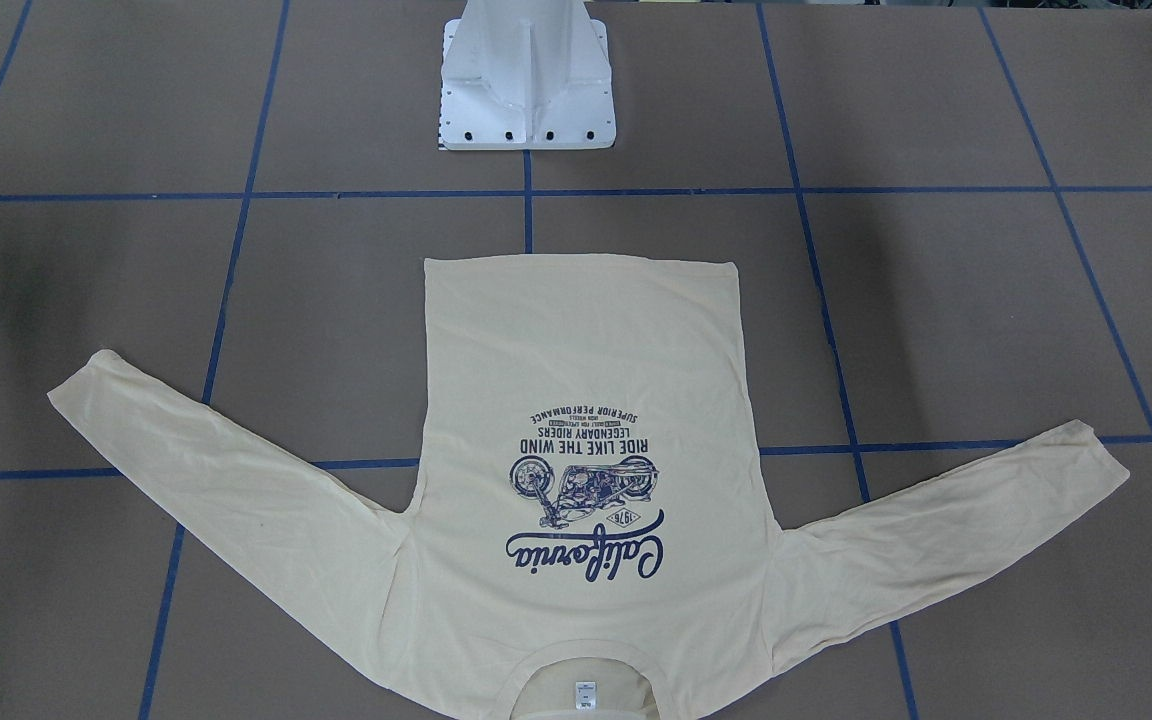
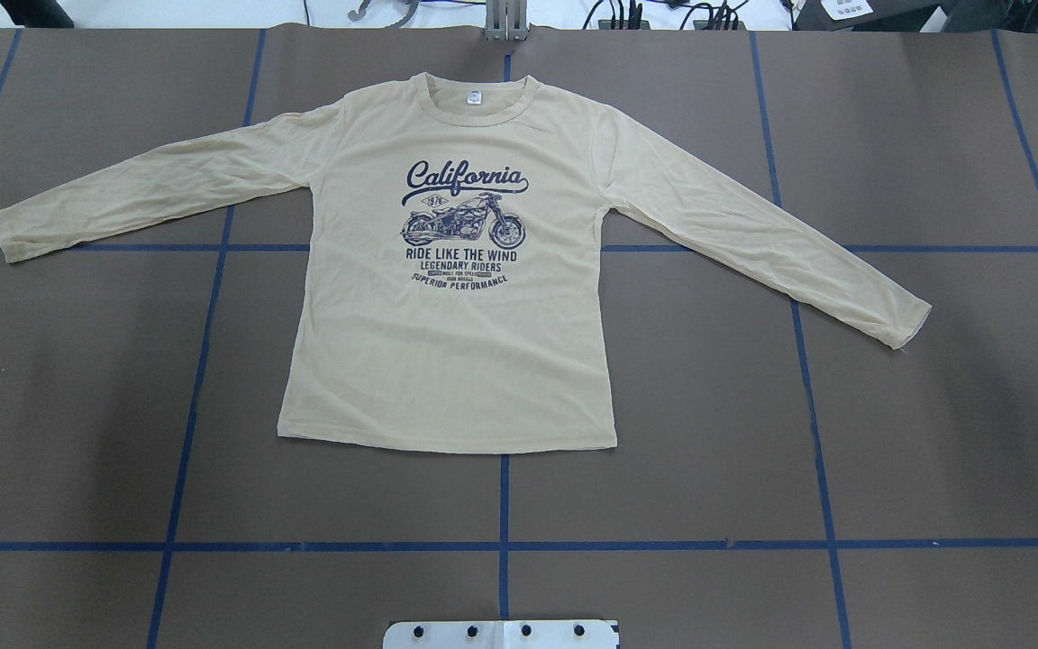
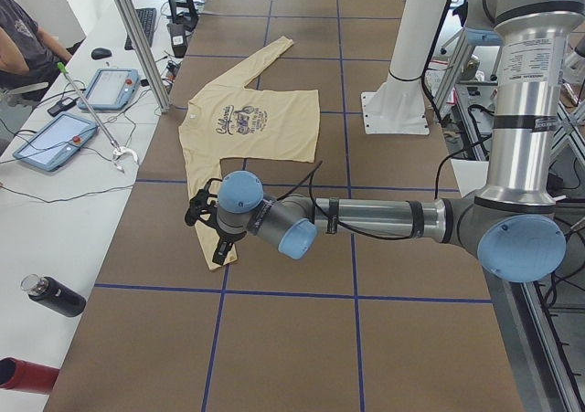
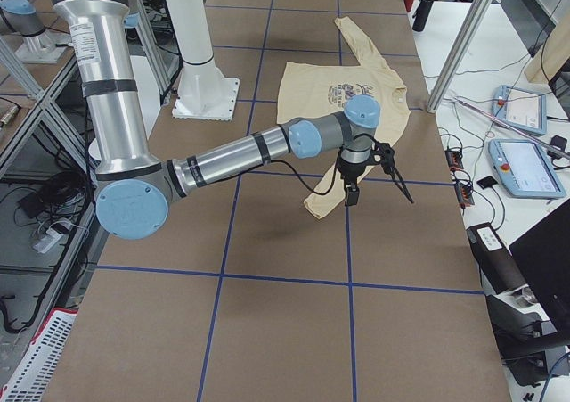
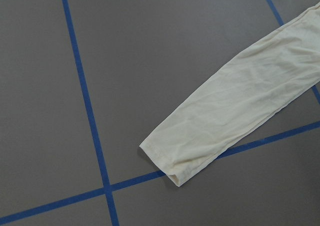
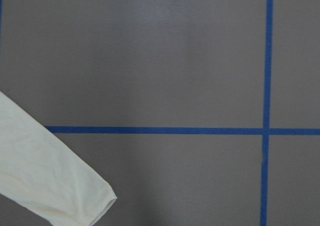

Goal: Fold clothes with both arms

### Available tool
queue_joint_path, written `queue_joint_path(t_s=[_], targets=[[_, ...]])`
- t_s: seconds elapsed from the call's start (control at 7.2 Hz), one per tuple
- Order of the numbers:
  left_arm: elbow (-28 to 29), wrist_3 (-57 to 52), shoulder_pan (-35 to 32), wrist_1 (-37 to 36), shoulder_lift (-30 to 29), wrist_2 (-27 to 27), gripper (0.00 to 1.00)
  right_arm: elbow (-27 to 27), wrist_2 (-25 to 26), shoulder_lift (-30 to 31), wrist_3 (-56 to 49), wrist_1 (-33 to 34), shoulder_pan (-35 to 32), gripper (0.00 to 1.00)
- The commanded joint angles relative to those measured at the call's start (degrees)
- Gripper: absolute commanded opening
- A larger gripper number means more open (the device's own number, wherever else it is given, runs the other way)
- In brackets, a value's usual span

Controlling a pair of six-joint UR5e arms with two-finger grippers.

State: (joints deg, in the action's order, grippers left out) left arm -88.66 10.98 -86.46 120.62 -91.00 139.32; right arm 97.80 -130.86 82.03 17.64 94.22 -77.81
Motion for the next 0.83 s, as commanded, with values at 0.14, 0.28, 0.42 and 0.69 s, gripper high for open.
queue_joint_path(t_s=[0.14, 0.28, 0.42, 0.69], targets=[[-5.8, -0.1, -1.5, 0.1, 4.4, -3.0, 1.00, 0.8, -7.9, 4.6, -0.9, -0.2, -6.0, 1.00], [-7.0, 0.0, -1.6, 0.1, 4.9, -2.6, 1.00, 1.7, -7.7, 4.2, -0.9, -0.3, -6.0, 1.00], [-7.7, 0.0, -1.5, 0.1, 4.9, -2.6, 1.00, 1.3, -7.2, 4.5, -0.7, -0.3, -6.0, 1.00], [-7.7, -0.1, -1.5, 0.4, 5.0, -2.3, 1.00, 1.6, -7.2, 5.4, 0.1, -0.2, -6.0, 1.00]])
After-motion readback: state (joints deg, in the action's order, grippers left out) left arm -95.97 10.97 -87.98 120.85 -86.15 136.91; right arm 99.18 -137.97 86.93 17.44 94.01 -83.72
